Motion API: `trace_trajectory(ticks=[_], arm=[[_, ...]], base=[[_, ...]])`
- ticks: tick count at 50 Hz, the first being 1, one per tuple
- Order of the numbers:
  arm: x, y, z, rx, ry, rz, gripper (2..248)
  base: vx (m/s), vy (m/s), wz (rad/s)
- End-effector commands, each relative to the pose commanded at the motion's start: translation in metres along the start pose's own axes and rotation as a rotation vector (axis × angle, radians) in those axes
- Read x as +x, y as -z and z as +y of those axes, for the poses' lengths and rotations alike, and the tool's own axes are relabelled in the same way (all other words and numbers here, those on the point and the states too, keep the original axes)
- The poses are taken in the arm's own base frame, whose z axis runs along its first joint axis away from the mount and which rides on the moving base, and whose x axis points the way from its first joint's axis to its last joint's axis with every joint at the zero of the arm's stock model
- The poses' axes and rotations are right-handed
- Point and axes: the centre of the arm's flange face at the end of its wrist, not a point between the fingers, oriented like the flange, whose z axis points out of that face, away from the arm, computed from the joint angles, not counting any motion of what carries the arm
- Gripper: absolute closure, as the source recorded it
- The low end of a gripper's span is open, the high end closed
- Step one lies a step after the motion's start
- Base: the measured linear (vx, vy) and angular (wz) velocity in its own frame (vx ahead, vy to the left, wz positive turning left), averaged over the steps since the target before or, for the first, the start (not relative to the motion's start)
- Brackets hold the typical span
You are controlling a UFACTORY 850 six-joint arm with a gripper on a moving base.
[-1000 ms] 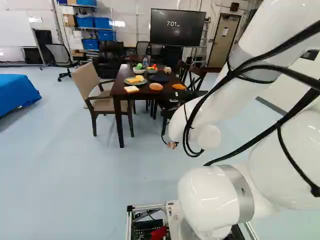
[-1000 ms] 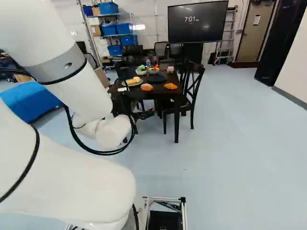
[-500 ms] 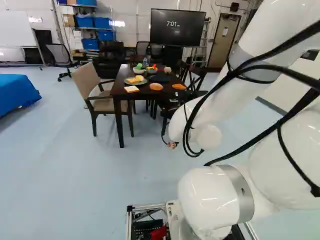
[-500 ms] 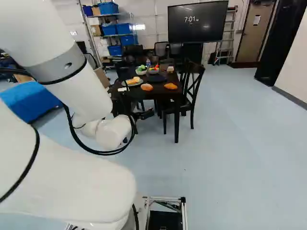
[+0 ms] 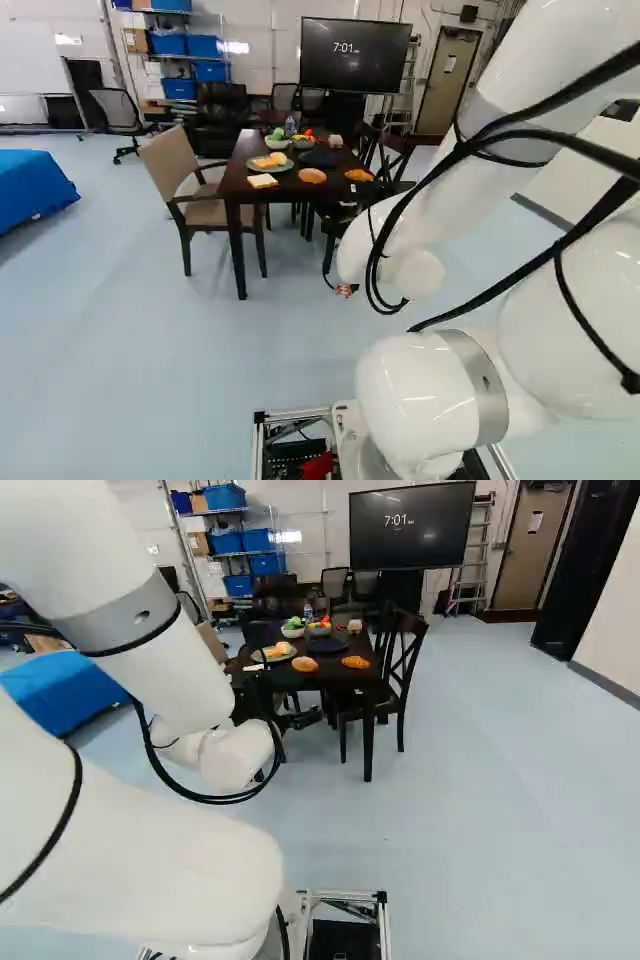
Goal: Move the croissant to the empty plate
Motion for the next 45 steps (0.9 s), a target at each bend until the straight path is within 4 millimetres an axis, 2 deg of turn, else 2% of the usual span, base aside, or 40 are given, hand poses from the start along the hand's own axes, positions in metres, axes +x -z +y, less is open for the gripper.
trace_trajectory(ticks=[45], arm=[[0.0000, 0.0000, 0.0000, 0.000, 0.000, 0.000, 3]], base=[[0.189, -0.001, -0.012]])
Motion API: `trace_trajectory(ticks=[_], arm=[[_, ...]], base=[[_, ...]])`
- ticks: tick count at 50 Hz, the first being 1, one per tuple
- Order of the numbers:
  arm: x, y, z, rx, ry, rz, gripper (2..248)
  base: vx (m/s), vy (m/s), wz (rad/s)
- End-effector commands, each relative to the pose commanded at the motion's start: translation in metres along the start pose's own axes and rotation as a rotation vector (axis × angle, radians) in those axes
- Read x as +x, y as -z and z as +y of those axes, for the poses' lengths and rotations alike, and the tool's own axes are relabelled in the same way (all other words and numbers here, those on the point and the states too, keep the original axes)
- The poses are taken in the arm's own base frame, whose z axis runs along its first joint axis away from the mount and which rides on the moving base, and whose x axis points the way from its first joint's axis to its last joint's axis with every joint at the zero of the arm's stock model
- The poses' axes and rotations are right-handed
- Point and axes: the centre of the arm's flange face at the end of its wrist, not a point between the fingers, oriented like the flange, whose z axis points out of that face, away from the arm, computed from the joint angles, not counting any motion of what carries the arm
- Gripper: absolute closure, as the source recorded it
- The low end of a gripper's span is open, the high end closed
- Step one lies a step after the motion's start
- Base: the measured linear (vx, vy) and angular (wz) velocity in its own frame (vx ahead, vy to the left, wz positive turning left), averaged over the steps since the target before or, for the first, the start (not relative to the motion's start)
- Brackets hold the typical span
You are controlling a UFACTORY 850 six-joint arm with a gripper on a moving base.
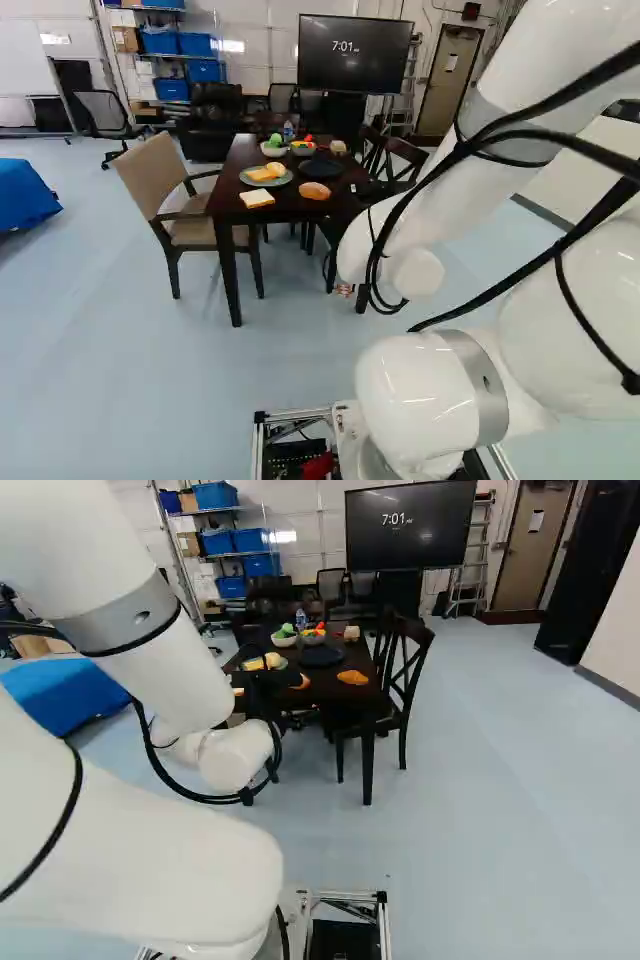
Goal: Move the croissant to the empty plate
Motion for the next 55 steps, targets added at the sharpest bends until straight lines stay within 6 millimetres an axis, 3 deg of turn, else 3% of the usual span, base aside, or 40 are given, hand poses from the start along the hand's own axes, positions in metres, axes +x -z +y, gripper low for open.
trace_trajectory(ticks=[55], arm=[[0.0000, 0.0000, 0.0000, 0.000, 0.000, 0.000, 3]], base=[[0.139, 0.001, -0.008]])
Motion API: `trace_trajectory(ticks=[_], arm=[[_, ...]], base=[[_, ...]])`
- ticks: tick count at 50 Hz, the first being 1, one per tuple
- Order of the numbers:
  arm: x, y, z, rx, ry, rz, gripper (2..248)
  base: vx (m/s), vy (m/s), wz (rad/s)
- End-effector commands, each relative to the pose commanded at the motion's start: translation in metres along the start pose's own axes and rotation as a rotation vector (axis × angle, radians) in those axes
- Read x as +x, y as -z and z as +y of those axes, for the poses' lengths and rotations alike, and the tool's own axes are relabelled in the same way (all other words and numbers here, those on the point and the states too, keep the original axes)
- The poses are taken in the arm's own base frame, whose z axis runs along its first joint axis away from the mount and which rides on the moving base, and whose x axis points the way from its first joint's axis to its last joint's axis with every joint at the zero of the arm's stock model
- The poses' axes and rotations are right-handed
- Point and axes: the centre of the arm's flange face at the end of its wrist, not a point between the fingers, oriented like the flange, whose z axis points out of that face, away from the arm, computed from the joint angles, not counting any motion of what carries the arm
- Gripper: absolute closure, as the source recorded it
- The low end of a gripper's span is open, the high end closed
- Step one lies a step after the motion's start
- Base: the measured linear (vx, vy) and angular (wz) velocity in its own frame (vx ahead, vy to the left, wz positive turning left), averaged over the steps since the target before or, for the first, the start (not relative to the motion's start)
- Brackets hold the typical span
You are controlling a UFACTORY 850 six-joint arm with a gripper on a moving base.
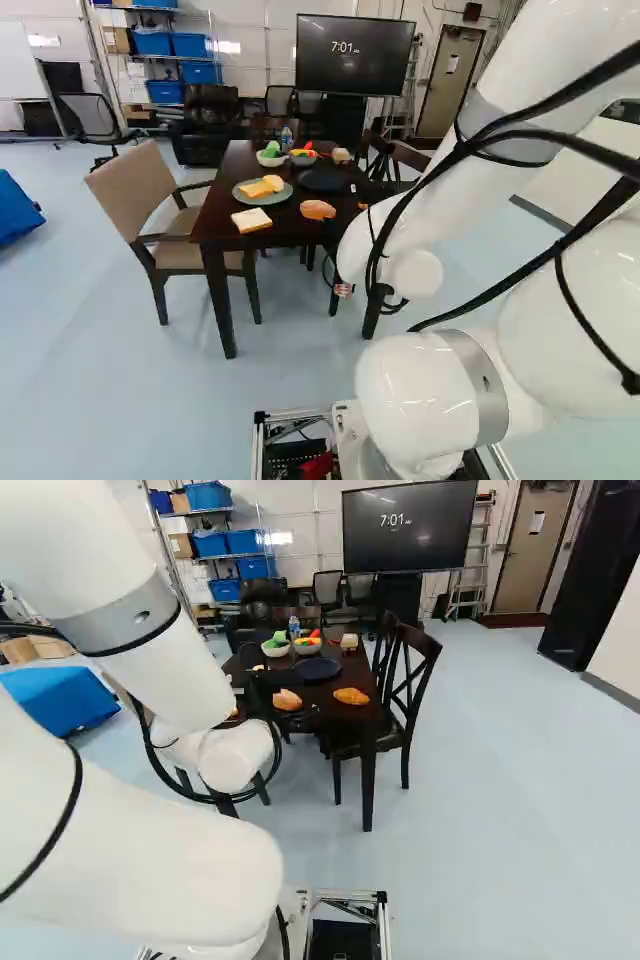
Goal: Move the croissant to the empty plate
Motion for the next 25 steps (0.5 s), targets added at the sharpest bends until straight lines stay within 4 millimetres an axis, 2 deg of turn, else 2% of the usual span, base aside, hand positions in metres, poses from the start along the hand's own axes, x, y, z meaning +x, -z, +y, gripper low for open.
trace_trajectory(ticks=[25], arm=[[0.0000, 0.0000, 0.0000, 0.000, 0.000, 0.000, 3]], base=[[0.126, 0.000, -0.009]])
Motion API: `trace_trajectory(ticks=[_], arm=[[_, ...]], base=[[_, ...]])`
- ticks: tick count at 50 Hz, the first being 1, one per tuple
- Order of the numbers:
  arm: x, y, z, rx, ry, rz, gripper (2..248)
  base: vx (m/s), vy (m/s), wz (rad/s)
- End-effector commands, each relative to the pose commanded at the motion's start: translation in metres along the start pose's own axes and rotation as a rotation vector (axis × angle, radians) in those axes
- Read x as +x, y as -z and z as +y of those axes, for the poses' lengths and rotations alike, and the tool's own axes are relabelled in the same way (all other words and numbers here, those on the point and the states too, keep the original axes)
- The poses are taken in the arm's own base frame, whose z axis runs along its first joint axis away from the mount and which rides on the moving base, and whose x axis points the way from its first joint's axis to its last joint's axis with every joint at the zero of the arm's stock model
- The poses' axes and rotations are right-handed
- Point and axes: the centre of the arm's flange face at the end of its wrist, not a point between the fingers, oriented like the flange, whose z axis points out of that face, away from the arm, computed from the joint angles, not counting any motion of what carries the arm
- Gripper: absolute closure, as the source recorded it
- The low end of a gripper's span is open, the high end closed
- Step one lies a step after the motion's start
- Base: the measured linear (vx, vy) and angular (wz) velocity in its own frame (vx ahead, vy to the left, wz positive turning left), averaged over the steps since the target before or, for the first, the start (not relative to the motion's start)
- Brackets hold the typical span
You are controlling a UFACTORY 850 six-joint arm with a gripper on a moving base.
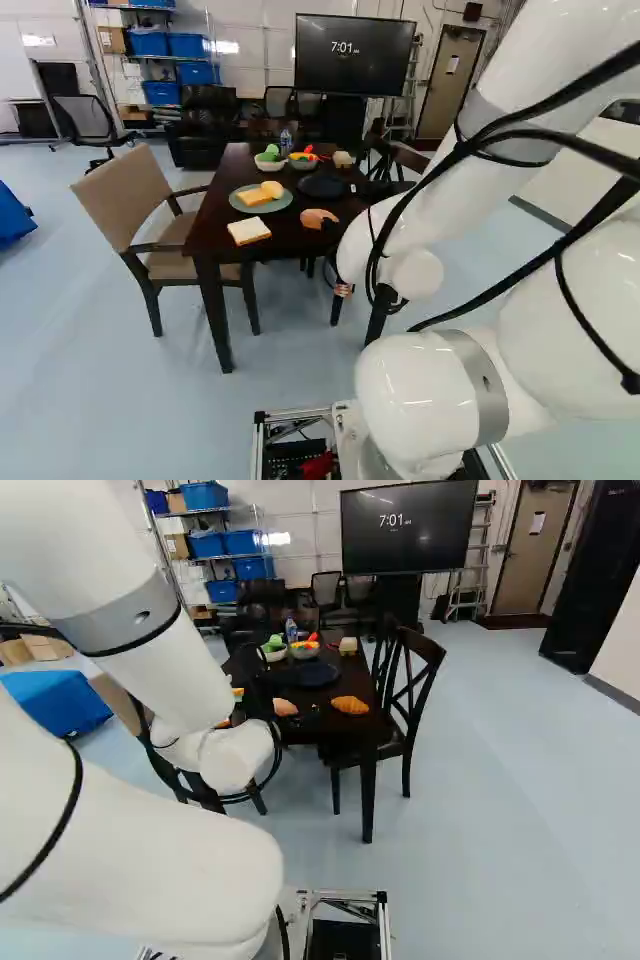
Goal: Move the croissant to the empty plate
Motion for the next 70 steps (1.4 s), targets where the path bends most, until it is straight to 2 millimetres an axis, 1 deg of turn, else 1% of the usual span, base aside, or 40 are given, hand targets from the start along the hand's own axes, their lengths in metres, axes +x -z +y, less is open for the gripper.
trace_trajectory(ticks=[48, 70], arm=[[0.0000, 0.0000, 0.0000, 0.000, 0.000, 0.000, 3], [0.0000, 0.0000, 0.0000, 0.000, 0.000, 0.000, 3]], base=[[0.142, 0.000, -0.011], [0.084, 0.000, -0.006]])
